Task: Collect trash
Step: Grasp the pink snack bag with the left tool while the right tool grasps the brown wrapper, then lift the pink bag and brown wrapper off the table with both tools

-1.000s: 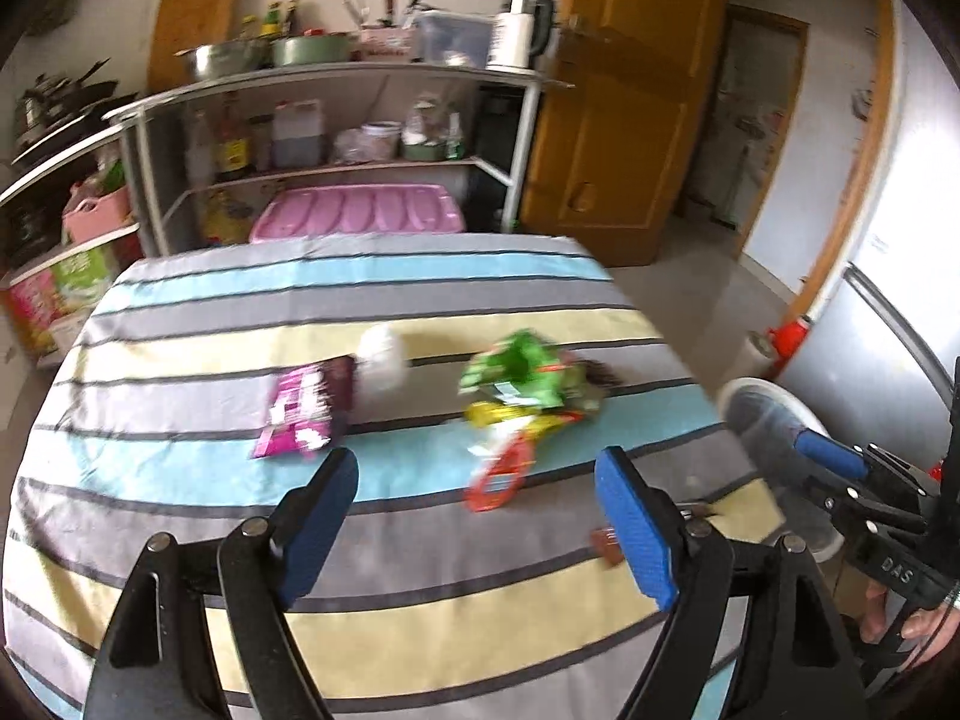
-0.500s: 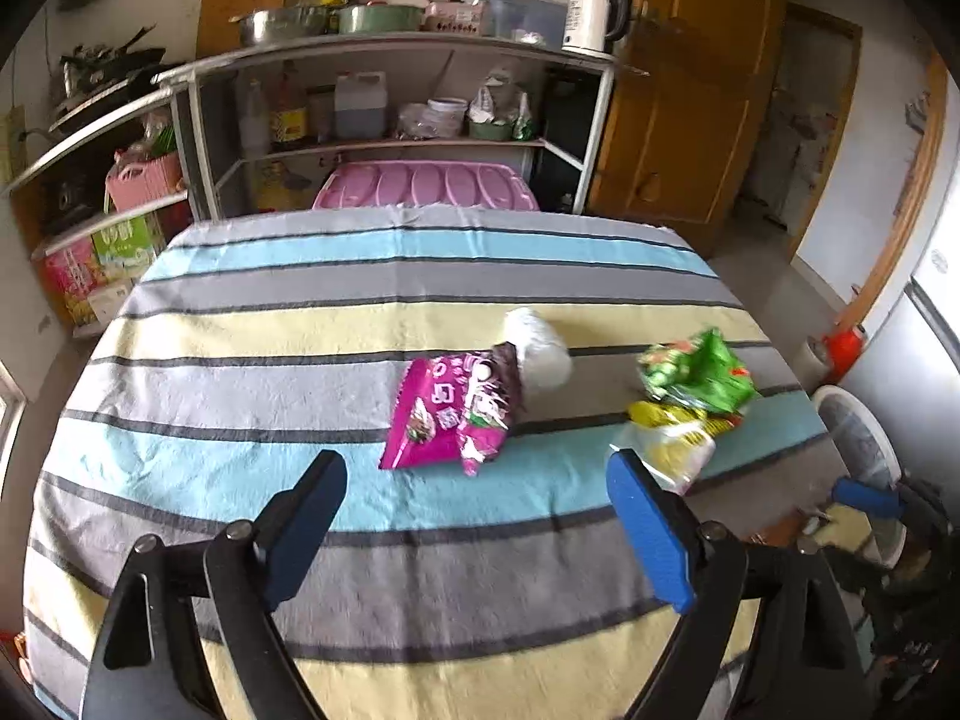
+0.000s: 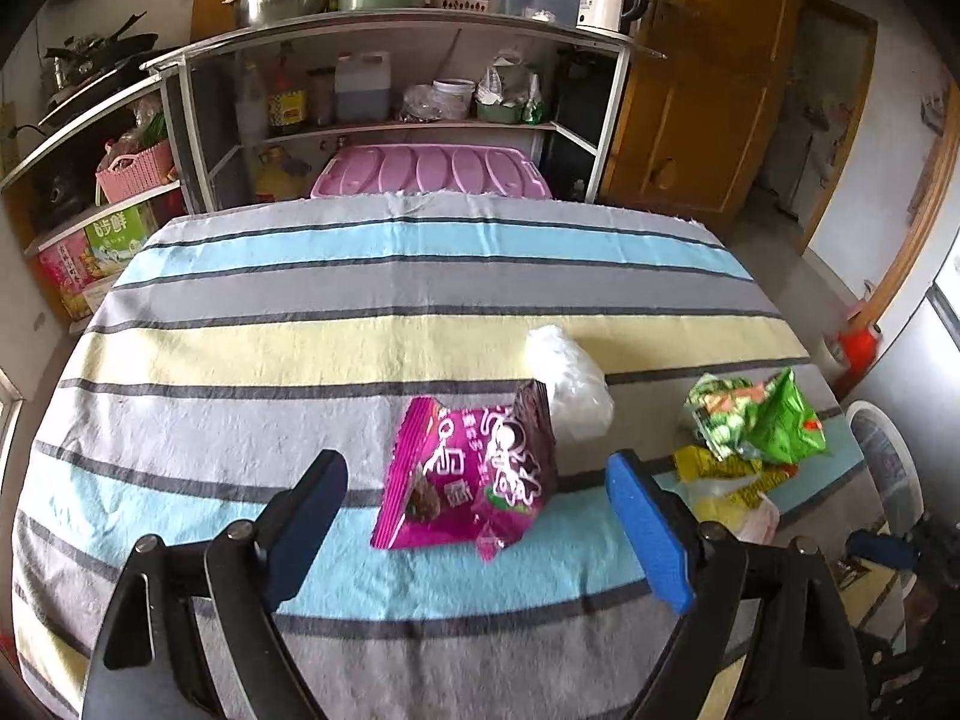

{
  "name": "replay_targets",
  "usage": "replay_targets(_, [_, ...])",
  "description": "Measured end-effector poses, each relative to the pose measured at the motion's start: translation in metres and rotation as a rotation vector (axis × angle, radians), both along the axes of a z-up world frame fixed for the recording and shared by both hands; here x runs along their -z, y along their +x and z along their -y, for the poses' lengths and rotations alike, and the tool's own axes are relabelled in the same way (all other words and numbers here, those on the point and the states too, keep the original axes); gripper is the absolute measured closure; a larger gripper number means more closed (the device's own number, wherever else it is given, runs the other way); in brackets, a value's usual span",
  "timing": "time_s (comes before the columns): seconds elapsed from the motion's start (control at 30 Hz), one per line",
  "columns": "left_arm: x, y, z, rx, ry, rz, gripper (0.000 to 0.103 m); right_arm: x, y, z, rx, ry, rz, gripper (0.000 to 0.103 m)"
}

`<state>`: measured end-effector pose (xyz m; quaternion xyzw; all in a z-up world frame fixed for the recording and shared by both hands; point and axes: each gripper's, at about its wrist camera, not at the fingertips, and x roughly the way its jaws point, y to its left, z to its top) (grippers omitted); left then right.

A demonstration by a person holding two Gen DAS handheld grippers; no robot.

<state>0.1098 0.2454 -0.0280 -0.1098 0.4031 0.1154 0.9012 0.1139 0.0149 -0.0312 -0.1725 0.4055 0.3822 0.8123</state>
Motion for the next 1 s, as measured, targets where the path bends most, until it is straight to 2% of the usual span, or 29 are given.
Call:
replay_targets(0.07, [0.001, 0.003, -0.001, 0.009, -0.011, -0.002, 0.019, 0.001, 0.002, 0.000, 0.006, 0.003, -0.009, 0.043])
replay_targets(0.2, [0.008, 0.010, -0.003, 0.017, -0.024, -0.035, 0.043, 0.002, 0.007, 0.001, 0.026, 0.012, -0.040, 0.043])
replay_targets(0.27, [0.012, 0.011, -0.003, 0.022, -0.028, -0.045, 0.045, 0.002, 0.007, 0.001, 0.025, 0.022, -0.042, 0.044])
replay_targets(0.3, [0.012, 0.010, -0.002, 0.021, -0.026, -0.045, 0.048, 0.001, 0.006, 0.002, 0.023, 0.026, -0.043, 0.046])
replay_targets(0.37, [0.010, 0.009, -0.002, 0.014, -0.016, -0.040, 0.051, 0.000, 0.005, 0.001, 0.025, 0.024, -0.033, 0.059])
replay_targets(0.43, [0.008, 0.007, -0.002, 0.017, -0.018, -0.028, 0.058, 0.000, 0.005, 0.001, 0.021, 0.027, -0.034, 0.060])
replay_targets(0.5, [0.006, 0.007, 0.000, 0.017, -0.010, -0.023, 0.058, 0.000, 0.003, 0.001, 0.018, 0.029, -0.029, 0.066])
replay_targets(0.57, [0.006, 0.007, 0.000, 0.016, -0.009, -0.023, 0.059, -0.001, 0.002, 0.002, 0.014, 0.036, -0.028, 0.077])
replay_targets(0.67, [0.005, 0.003, 0.001, 0.015, -0.009, -0.016, 0.060, -0.002, 0.000, 0.004, 0.013, 0.043, -0.025, 0.087])
replay_targets(1.0, [-0.012, -0.013, 0.013, 0.038, 0.013, 0.023, 0.061, -0.008, -0.003, 0.012, 0.028, 0.083, -0.018, 0.088])
